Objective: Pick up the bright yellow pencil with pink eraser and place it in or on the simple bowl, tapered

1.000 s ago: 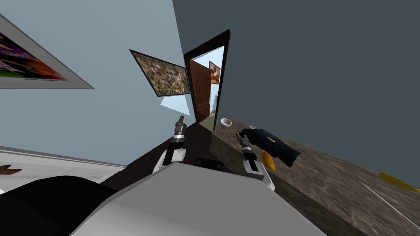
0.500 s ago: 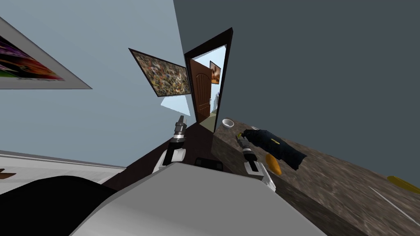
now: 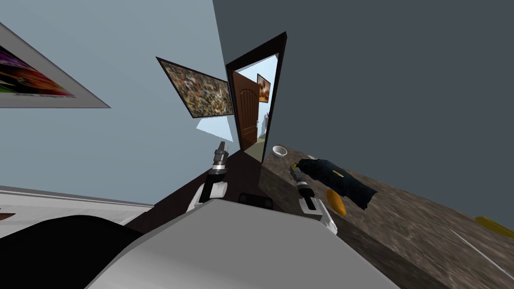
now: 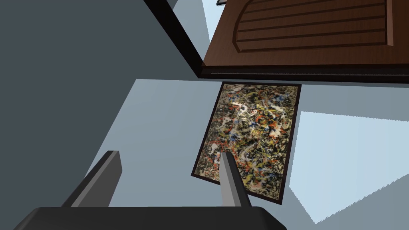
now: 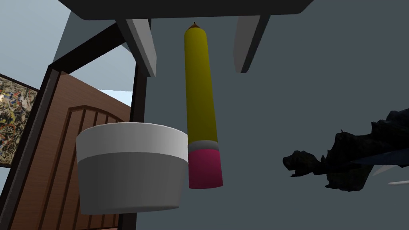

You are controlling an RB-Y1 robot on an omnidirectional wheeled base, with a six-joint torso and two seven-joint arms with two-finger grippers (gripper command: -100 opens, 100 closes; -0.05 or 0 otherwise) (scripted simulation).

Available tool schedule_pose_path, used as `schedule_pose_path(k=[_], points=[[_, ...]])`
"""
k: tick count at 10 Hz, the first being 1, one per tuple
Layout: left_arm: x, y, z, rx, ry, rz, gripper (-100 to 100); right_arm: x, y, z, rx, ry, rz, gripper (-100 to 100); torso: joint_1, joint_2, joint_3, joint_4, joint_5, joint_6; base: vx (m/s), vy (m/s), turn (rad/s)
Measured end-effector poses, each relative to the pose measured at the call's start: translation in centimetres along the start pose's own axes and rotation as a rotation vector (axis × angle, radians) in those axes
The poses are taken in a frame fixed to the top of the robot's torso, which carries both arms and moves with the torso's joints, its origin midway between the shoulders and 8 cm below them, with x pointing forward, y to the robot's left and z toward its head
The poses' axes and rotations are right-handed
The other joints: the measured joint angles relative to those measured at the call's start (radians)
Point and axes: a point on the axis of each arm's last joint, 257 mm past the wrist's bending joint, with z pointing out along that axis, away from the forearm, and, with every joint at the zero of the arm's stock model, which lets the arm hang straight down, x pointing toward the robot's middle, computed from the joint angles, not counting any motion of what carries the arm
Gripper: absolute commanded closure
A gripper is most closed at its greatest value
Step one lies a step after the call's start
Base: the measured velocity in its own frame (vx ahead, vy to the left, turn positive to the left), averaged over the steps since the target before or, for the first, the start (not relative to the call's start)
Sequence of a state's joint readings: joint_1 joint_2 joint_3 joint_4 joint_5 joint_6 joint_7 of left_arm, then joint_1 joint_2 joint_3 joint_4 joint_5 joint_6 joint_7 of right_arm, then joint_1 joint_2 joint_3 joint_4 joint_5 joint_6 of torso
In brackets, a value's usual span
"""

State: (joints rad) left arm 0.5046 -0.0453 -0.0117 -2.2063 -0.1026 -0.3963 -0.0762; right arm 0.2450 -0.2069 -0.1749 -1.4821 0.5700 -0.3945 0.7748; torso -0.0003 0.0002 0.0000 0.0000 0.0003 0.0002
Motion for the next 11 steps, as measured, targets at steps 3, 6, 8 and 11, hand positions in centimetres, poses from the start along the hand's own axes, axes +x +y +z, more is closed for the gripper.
schedule_pose_path(k=[3, 6, 8, 11], points=[[0.0, 0.0, 0.0, 0.0, 0.0, 0.0, 0, 0.0, 0.0, 0.0, 0.0, 0.0, 0.0, 100, 0.0, 0.0, 0.0, 0.0, 0.0, 0.0, 0.0, 0.0, 0.0], [0.0, 0.0, 0.0, 0.0, 0.0, 0.0, 0, 0.1, -0.4, 0.0, 0.016, -0.001, 0.001, -100, 0.002, -0.003, -0.001, -0.001, 0.0, 0.0, 0.052, 0.051, -0.108], [0.0, 0.0, 0.0, 0.0, 0.0, 0.0, 0, 0.6, -1.4, -0.3, 0.05, -0.001, -0.001, -100, 0.007, -0.006, -0.003, -0.001, 0.002, 0.0, 0.093, 0.106, -0.112], [0.0, 0.0, 0.0, 0.0, 0.0, 0.0, 0, 1.3, -2.2, -0.7, 0.082, -0.002, -0.004, 0, 0.005, -0.004, -0.002, -0.001, 0.001, 0.0, 0.048, 0.071, -0.051]])
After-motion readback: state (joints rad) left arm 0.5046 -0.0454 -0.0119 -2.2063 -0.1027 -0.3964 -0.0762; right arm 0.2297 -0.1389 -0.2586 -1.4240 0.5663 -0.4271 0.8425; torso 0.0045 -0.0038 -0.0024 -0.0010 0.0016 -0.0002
